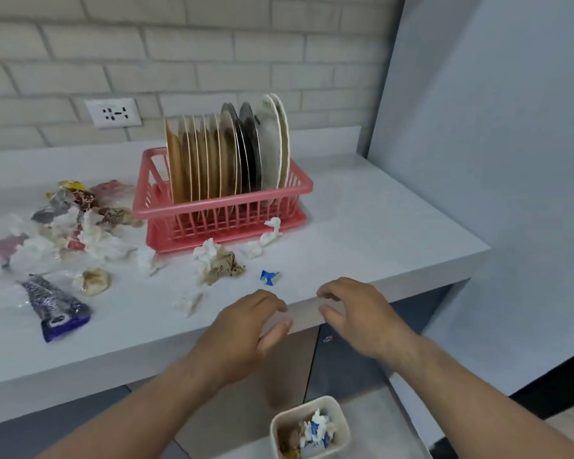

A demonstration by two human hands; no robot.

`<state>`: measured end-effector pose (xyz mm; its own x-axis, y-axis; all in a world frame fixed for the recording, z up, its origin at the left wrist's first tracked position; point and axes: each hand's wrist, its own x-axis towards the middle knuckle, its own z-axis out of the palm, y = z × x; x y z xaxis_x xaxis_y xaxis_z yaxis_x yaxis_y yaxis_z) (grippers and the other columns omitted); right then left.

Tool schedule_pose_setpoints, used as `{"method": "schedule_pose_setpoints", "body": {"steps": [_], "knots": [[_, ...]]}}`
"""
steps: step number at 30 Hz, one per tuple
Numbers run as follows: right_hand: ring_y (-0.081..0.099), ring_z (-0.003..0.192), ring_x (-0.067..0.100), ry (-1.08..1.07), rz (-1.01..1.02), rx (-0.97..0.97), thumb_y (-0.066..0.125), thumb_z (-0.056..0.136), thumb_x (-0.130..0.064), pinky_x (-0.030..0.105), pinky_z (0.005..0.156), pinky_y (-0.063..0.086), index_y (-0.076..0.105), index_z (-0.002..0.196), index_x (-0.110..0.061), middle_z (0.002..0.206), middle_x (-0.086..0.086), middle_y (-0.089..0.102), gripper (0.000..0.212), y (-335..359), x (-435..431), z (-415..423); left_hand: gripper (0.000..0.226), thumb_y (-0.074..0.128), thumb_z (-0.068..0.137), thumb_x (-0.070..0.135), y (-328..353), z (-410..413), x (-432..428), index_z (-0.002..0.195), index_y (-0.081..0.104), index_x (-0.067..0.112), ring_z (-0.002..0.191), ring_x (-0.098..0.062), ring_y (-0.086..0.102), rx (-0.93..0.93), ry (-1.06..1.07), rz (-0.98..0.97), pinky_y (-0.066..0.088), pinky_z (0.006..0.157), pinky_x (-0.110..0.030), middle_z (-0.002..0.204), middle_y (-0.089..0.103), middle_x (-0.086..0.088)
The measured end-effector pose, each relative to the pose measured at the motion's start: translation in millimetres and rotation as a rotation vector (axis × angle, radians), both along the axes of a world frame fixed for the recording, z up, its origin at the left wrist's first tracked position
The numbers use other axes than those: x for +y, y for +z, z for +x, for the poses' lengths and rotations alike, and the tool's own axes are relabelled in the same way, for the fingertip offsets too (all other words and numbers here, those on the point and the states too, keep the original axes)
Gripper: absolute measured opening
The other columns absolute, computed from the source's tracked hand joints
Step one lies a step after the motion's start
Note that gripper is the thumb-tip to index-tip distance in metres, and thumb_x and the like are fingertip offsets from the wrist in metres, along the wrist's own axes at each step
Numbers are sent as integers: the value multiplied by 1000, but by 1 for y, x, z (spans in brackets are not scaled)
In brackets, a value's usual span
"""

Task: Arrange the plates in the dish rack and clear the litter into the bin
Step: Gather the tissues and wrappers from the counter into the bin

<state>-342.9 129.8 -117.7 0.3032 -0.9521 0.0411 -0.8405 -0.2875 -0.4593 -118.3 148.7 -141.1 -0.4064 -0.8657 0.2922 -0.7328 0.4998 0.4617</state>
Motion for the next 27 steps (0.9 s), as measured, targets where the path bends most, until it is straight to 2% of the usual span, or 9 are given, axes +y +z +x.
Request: {"method": "schedule_pose_setpoints", "body": {"steps": [5,9,13,15,18,21,23,25,27], "knots": [[49,117,9,40,21,41,49,99,-29,19,97,38,53,133,-24,132,-12,51,35,7,-9,34,25,52,95,33,16,27,-11,116,61,24,99,-4,53,-15,129,-15,44,86,-20,113,58,13],[48,118,13,90,40,93,47,99,-31,24,98,39,50,136,-24,137,-10,46,37,2,-37,52,26,50,95,29,22,37,-34,118,61,24,104,-8,55,-36,213,-19,45,90,-22,118,58,12],[46,119,20,182,25,140,50,96,-30,34,98,43,42,141,-25,142,-7,40,46,-7,-76,70,25,51,96,26,28,37,-63,119,61,23,103,-8,54,-56,316,-45,40,87,-18,116,59,11],[50,115,23,267,8,199,47,98,-29,36,93,46,41,141,-27,137,-4,44,43,-15,-91,76,25,53,95,25,30,36,-80,119,61,23,104,-10,52,-86,333,-60,41,87,-21,117,58,10],[54,100,25,359,-39,293,37,103,-26,35,81,45,54,128,-22,115,3,53,30,-23,-107,73,26,53,94,28,27,31,-109,119,60,23,102,-14,52,-187,297,-82,46,84,-28,117,58,6],[54,99,24,373,-52,371,38,103,-20,34,82,44,58,118,-12,112,6,54,26,-24,-120,59,32,52,93,35,25,18,-134,124,56,25,103,-18,54,-317,276,-34,48,84,-33,119,57,4],[53,101,24,348,-32,356,37,104,-21,34,84,44,57,115,-11,112,7,54,25,-24,-128,47,33,51,93,37,25,8,-146,123,55,25,99,-21,57,-445,297,44,50,82,-36,116,57,1],[51,98,23,285,-17,304,37,104,-25,35,85,44,56,110,-12,108,6,56,25,-20,-136,36,32,52,92,29,21,0,-154,123,53,22,94,-24,60,-562,312,97,53,79,-40,110,58,-3],[50,92,21,196,20,206,38,103,-25,35,81,45,54,102,-14,102,3,56,19,-14,-145,28,45,53,89,9,13,-6,-160,132,45,19,91,-27,62,-660,297,86,52,75,-39,107,59,-6]]}}
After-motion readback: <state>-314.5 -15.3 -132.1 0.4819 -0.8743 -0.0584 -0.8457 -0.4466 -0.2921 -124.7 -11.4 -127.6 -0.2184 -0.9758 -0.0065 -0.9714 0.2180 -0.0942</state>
